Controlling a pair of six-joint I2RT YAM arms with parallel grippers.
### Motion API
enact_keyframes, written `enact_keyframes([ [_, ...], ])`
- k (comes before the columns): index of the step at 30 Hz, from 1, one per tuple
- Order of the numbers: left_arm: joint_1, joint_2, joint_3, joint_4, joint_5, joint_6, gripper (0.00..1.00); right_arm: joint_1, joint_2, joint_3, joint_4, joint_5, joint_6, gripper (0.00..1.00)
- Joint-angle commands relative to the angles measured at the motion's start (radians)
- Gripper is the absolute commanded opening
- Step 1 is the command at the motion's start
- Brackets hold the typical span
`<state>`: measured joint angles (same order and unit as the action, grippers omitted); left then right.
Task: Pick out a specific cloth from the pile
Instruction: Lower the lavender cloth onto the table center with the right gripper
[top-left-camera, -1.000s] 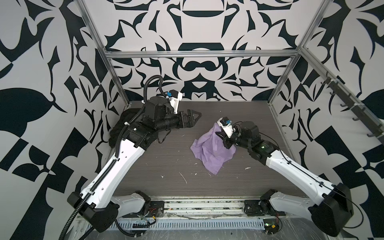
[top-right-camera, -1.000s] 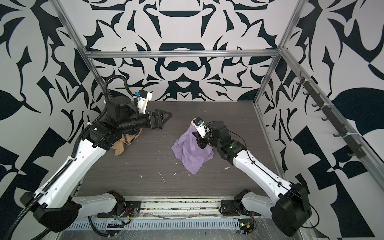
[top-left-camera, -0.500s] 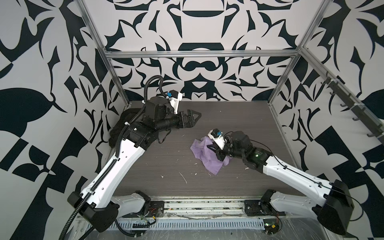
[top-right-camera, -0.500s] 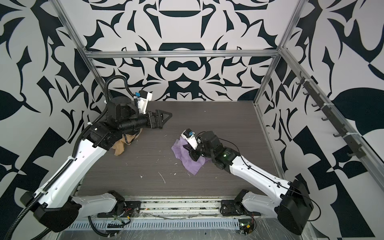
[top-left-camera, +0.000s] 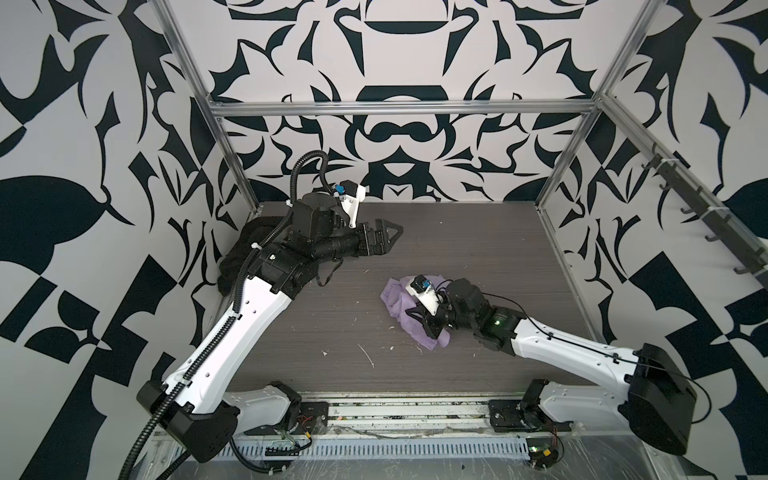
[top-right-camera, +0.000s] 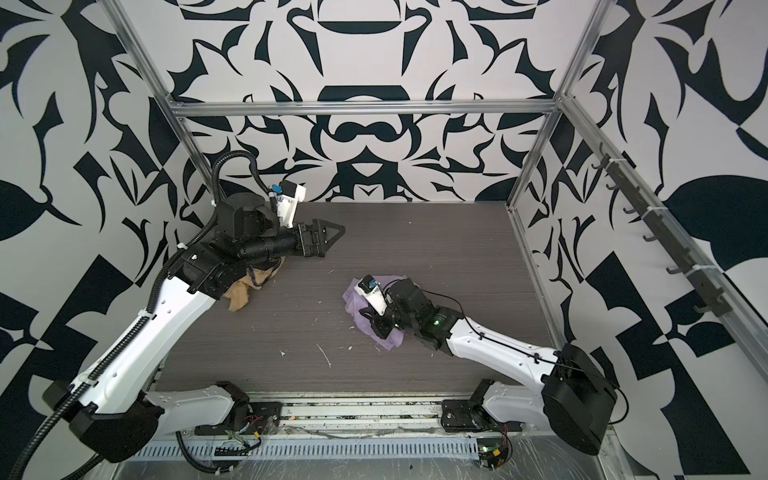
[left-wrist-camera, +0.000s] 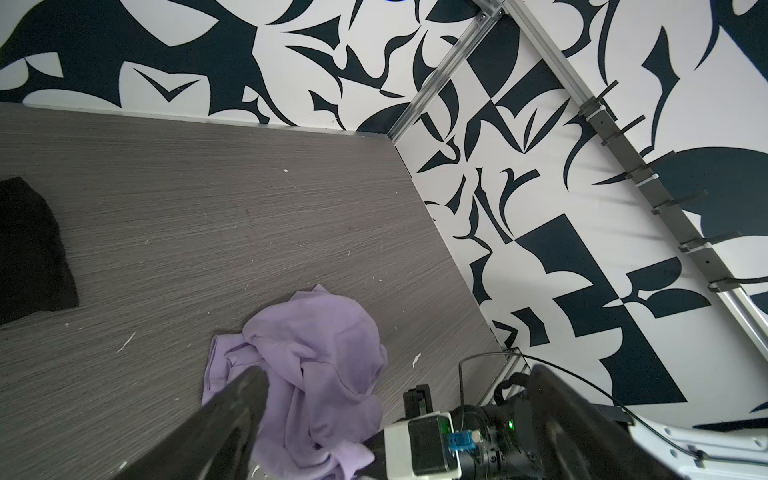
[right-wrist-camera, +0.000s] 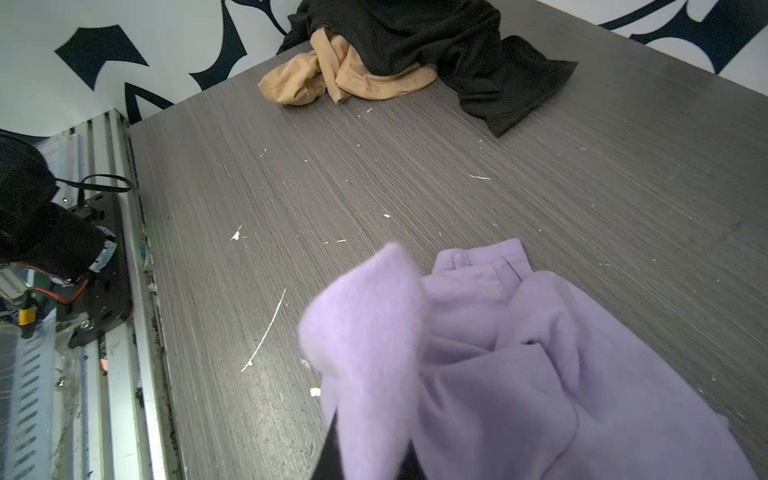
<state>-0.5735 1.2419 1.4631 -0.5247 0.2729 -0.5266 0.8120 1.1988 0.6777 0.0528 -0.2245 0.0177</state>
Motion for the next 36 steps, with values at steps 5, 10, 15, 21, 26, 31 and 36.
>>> enact_keyframes([
  [5,0.004,-0.026,-0.042,0.014,-0.02,0.008,1.0,-0.139,0.015,0.025,0.088,-0.003,-0.028,0.0],
  [10,0.006,-0.044,-0.071,0.017,-0.032,0.01,1.0,-0.241,0.08,0.079,0.065,-0.024,-0.048,0.0],
  [15,0.007,-0.065,-0.111,0.018,-0.044,0.014,1.0,-0.283,0.119,0.097,0.088,-0.032,-0.053,0.0],
  [21,0.011,-0.077,-0.141,0.031,-0.045,0.014,1.0,-0.305,0.172,0.121,0.093,-0.029,-0.056,0.0],
  [26,0.011,-0.074,-0.151,0.032,-0.043,0.016,1.0,-0.321,0.201,0.123,0.101,-0.026,-0.053,0.0],
  [31,0.012,-0.076,-0.164,0.036,-0.041,0.014,1.0,-0.333,0.223,0.123,0.096,-0.023,-0.041,0.0],
  [36,0.013,-0.083,-0.174,0.041,-0.04,0.013,1.0,-0.336,0.239,0.133,0.068,-0.04,-0.029,0.26],
])
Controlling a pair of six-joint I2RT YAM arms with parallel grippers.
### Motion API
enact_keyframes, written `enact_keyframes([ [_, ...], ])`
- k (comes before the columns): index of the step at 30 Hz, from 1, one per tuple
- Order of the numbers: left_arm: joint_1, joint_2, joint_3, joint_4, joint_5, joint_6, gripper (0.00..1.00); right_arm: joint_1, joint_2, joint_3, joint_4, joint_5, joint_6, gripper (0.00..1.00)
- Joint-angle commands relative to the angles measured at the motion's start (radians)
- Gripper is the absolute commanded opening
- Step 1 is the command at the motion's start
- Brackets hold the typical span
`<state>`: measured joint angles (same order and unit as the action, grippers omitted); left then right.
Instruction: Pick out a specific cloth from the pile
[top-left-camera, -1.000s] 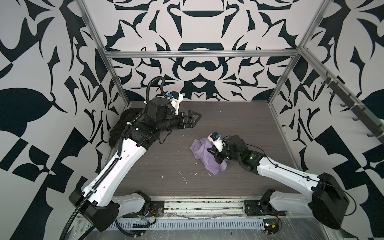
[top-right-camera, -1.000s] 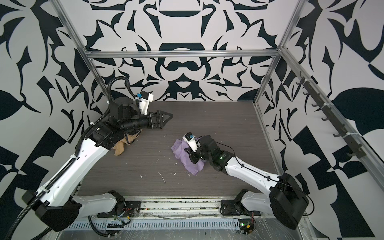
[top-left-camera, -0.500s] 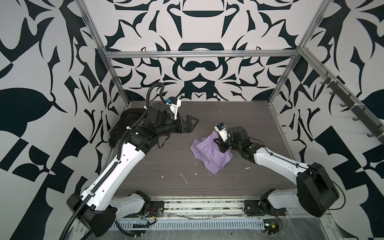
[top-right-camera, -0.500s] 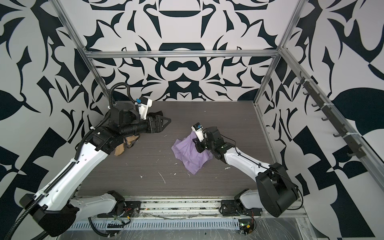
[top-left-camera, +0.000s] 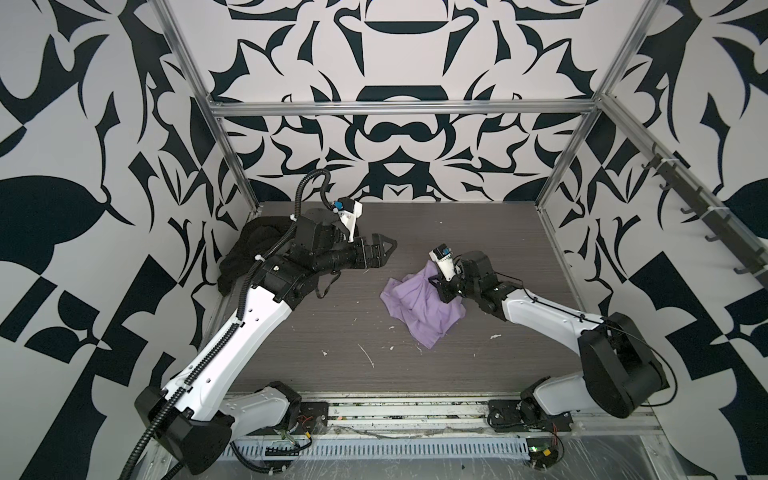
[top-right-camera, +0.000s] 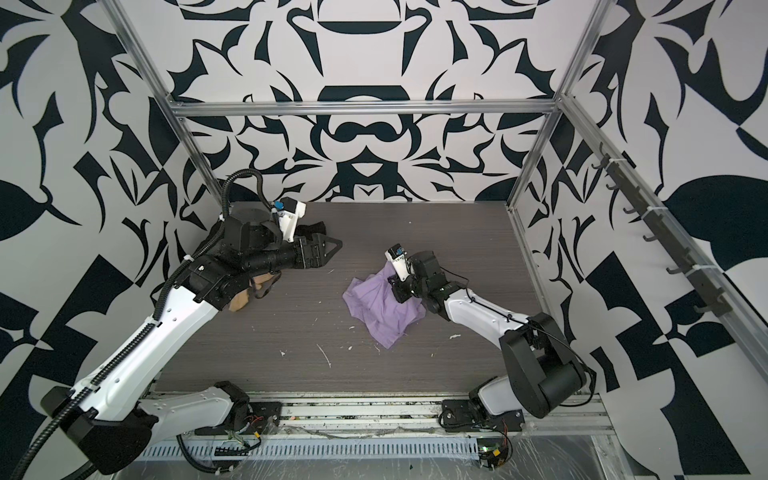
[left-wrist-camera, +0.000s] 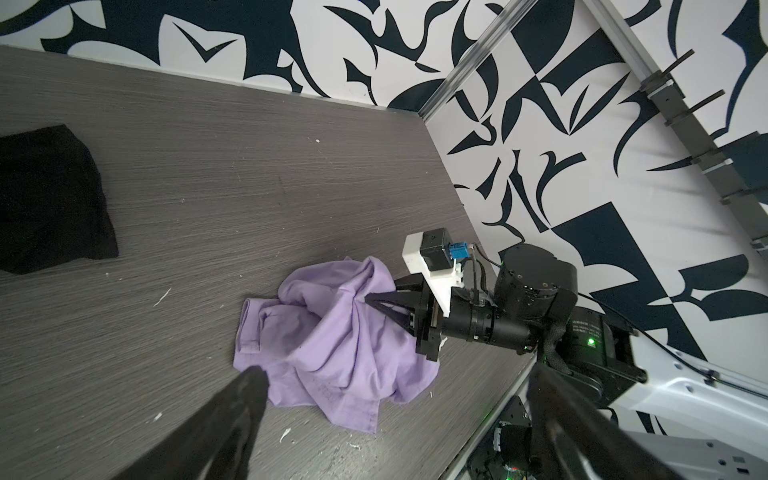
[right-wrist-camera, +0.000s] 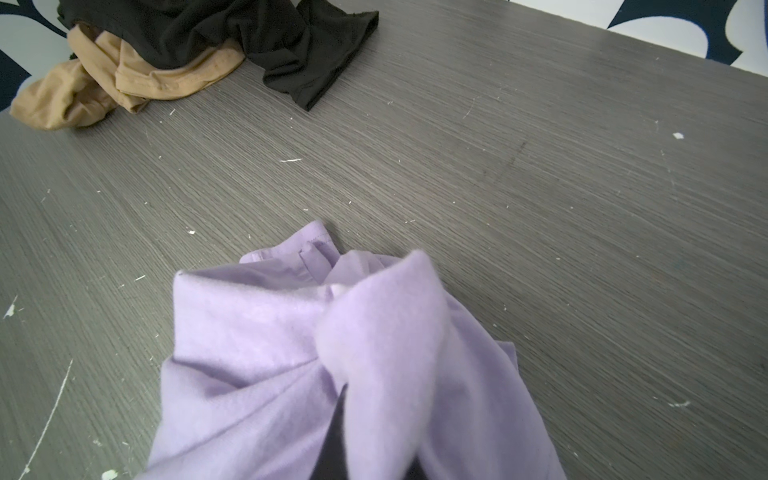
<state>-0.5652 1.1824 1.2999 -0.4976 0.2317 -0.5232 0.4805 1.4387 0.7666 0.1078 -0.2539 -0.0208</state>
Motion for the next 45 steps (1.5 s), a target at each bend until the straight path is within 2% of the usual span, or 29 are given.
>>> enact_keyframes([
  [1,0.005,-0.025,-0.011,0.016,0.003,0.008,1.0,-0.006,0.005,0.048,0.001,-0.017,0.012,0.35],
  [3,0.005,-0.024,-0.013,0.015,0.004,0.005,1.0,-0.008,0.018,0.067,-0.031,-0.027,0.021,0.46],
  [6,0.004,-0.02,-0.013,0.021,0.006,0.003,1.0,-0.008,0.046,0.088,-0.064,-0.047,0.039,0.57],
  [12,0.005,-0.012,-0.013,0.023,0.014,0.0,1.0,-0.008,0.102,0.093,-0.076,-0.083,0.067,0.63],
  [21,0.007,-0.005,-0.037,0.021,0.005,0.002,1.0,-0.002,0.159,0.08,-0.082,-0.141,0.122,0.65],
  [32,0.006,-0.025,-0.302,0.125,0.072,-0.131,1.0,0.045,0.18,0.021,-0.056,-0.174,0.11,0.62],
  [41,0.007,-0.059,-0.374,0.147,0.039,-0.166,1.0,0.108,0.163,0.016,-0.108,-0.217,-0.033,0.61],
  [45,0.006,-0.06,-0.378,0.136,0.038,-0.163,1.0,0.128,0.185,0.038,-0.162,-0.291,-0.094,0.61],
])
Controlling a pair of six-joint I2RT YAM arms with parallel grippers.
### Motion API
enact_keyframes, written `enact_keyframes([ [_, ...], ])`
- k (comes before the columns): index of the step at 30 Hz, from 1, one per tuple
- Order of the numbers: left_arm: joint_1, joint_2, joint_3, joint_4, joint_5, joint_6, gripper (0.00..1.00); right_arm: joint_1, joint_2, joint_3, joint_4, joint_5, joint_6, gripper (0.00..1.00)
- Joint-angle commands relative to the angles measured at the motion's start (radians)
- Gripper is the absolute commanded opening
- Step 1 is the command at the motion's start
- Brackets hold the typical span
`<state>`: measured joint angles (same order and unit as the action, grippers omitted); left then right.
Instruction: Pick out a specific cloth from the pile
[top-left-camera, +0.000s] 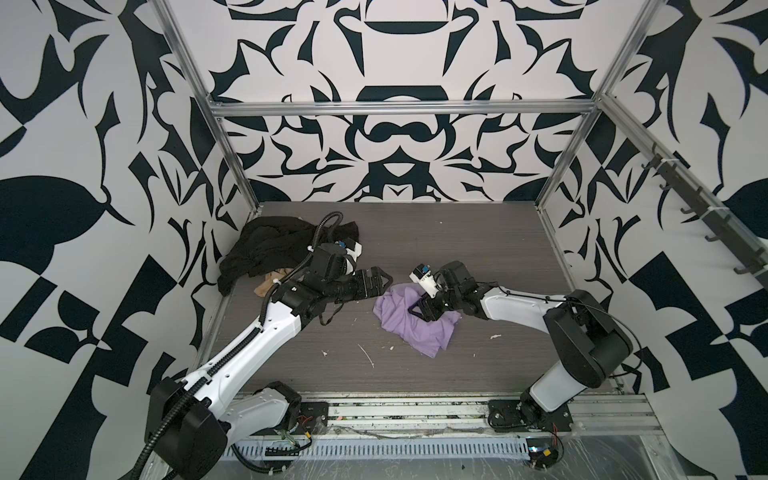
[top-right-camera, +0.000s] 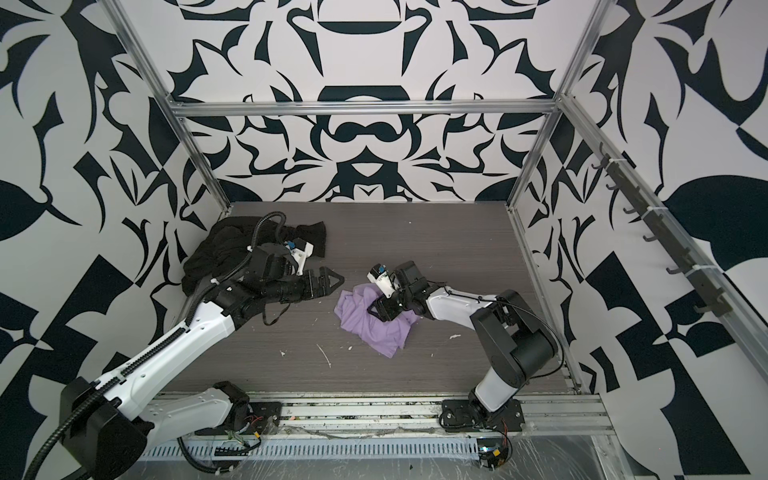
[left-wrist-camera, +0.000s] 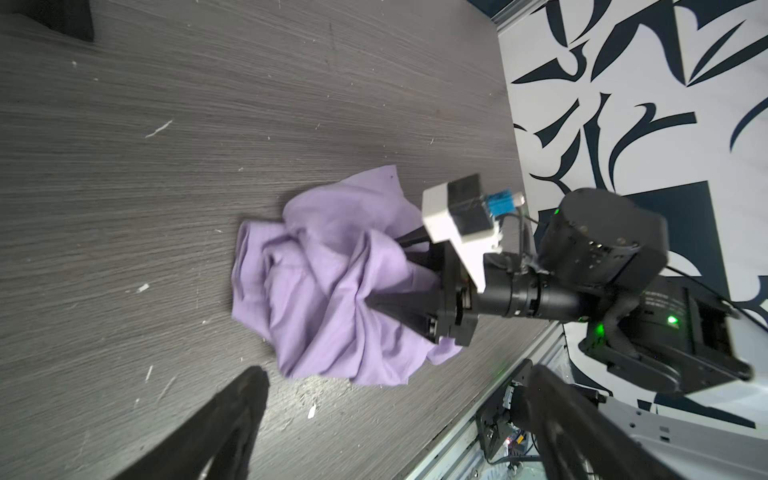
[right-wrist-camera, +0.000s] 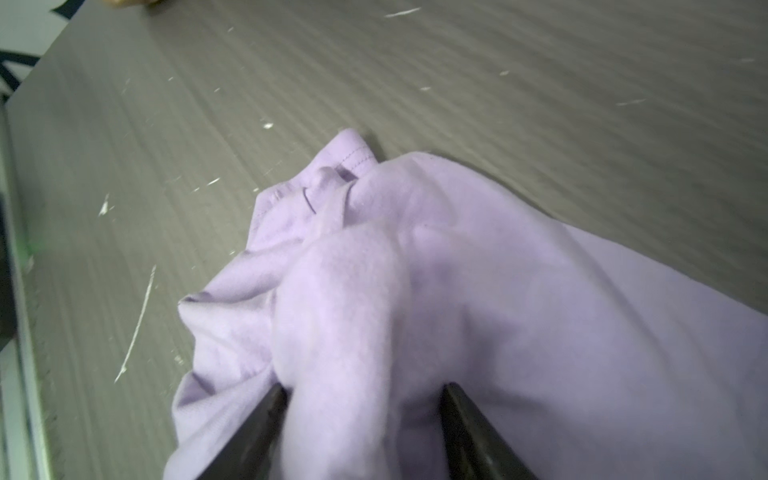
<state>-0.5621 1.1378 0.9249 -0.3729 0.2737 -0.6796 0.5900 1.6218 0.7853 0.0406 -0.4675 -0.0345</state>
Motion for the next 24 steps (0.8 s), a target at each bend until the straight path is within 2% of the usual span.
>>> enact_keyframes([
  [1,0.004,-0.016,-0.006,0.012,-0.004,-0.006,1.0,0.024,0.009,0.028,-0.116,-0.09,-0.096,0.61],
  [7,0.003,-0.045,-0.004,-0.01,-0.04,0.006,1.0,0.038,0.033,0.099,-0.265,-0.145,-0.178,0.59],
  [11,0.003,-0.095,-0.016,-0.013,-0.078,0.018,1.0,0.042,0.025,0.128,-0.321,-0.224,-0.264,0.59],
  [16,0.005,-0.131,-0.022,-0.037,-0.116,0.023,1.0,0.053,0.031,0.194,-0.407,-0.201,-0.357,0.59],
  [24,0.006,-0.142,-0.028,-0.041,-0.114,0.015,1.0,0.072,0.083,0.3,-0.549,-0.151,-0.495,0.6],
])
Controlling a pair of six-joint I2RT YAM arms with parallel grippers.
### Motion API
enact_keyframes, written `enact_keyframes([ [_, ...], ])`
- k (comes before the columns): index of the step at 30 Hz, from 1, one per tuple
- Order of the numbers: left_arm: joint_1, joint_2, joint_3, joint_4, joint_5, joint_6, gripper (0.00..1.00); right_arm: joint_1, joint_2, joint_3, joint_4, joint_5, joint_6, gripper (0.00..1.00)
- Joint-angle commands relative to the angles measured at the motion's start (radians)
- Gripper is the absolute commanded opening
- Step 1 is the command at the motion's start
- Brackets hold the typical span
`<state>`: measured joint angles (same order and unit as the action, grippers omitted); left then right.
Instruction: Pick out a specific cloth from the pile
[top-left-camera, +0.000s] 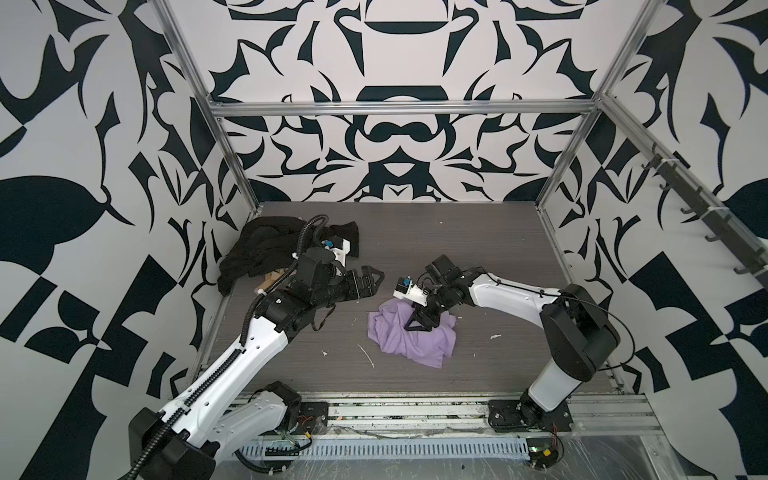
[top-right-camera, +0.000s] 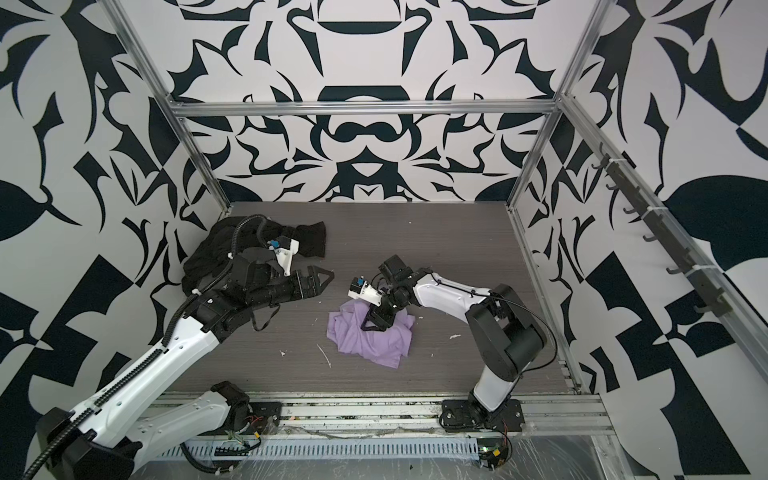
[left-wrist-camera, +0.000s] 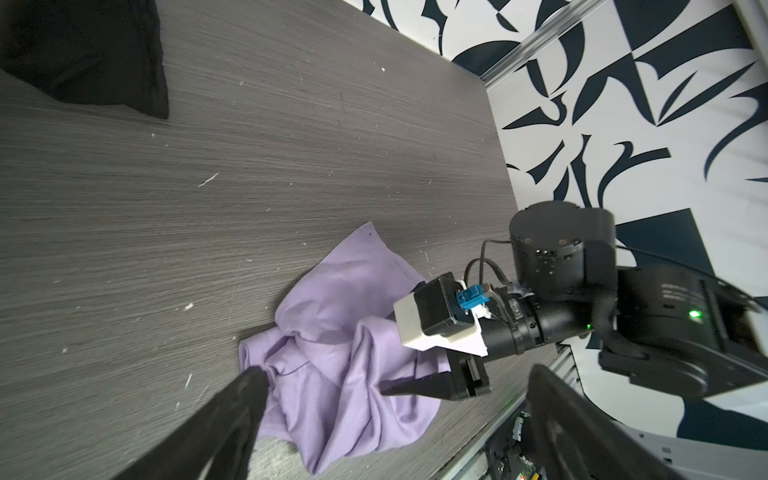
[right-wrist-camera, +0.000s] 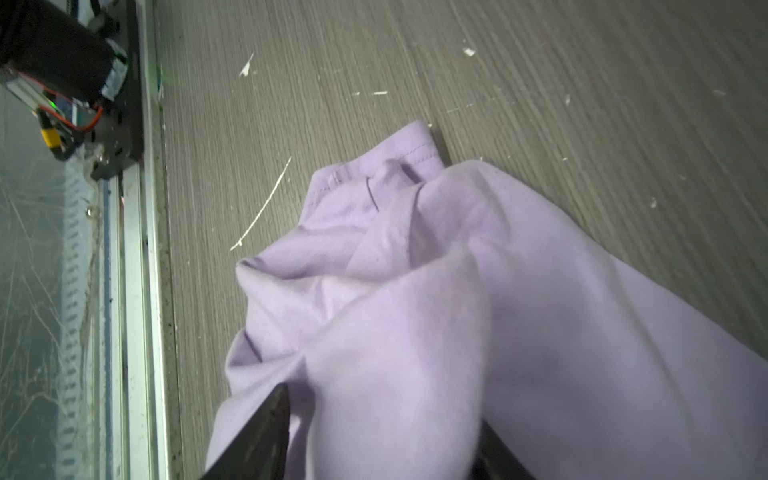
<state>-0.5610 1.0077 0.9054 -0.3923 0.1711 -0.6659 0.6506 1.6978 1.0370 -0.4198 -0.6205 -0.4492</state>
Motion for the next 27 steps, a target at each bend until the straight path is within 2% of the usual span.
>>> enact_keyframes([
  [1,0.005,-0.012,-0.01,-0.021,-0.012,0.001,1.0,0.017,0.016,0.058,-0.096,0.0,-0.084,0.6],
  [12,0.006,-0.027,-0.017,-0.034,-0.036,0.015,1.0,0.092,0.068,0.066,-0.054,-0.009,-0.051,0.58],
  [19,0.008,-0.019,-0.023,-0.019,-0.042,0.02,1.0,0.104,0.028,0.038,-0.042,-0.012,-0.058,0.63],
  [27,0.01,-0.001,-0.017,-0.011,-0.04,0.022,1.0,0.112,-0.019,0.028,-0.046,-0.028,-0.059,0.63],
])
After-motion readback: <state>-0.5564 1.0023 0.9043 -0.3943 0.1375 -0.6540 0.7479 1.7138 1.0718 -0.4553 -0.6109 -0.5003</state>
